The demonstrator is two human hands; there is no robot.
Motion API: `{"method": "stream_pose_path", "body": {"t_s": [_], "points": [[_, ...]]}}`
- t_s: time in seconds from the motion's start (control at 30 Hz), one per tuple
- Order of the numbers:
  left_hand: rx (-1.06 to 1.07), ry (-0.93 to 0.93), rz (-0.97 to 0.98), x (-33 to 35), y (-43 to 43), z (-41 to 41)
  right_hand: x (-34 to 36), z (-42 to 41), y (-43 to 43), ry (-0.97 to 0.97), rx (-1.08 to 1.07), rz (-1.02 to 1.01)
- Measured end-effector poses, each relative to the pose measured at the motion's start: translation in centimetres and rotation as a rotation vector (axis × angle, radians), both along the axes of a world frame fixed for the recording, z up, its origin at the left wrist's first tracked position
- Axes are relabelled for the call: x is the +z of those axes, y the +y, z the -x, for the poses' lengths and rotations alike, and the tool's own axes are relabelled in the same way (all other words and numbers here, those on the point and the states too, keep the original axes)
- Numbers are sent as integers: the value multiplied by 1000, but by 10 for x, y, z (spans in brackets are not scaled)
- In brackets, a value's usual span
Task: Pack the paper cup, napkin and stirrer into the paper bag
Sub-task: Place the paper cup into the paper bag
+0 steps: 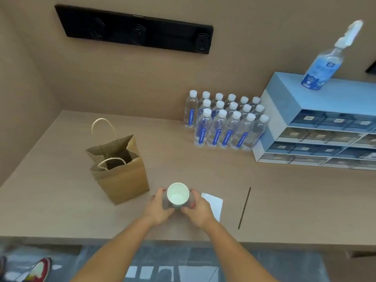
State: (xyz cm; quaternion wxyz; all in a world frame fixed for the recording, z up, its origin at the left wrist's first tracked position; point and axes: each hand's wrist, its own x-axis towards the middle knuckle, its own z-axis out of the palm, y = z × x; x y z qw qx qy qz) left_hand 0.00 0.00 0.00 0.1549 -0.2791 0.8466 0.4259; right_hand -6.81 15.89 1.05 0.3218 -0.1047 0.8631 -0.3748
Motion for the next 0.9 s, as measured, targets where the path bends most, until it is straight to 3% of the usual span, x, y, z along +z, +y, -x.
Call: {"method": "stream_pose_path", "body": {"t_s": [0.13,0.23,0.43,0.73,0.9], "points": [[102,75,-229,6,-1,10,3,2,-14,-94,-65,171],[97,135,-264,14,-2,9,21,2,-18,-103,-71,213],[-40,281,-235,93,-12,2,96,15,-12,62,60,241],[-256,549,22,271,-63,-27,276,12,-49,381,304,253],[-330,547,-1,301,-123,-54,319,3,-90,456,399,243]]}}
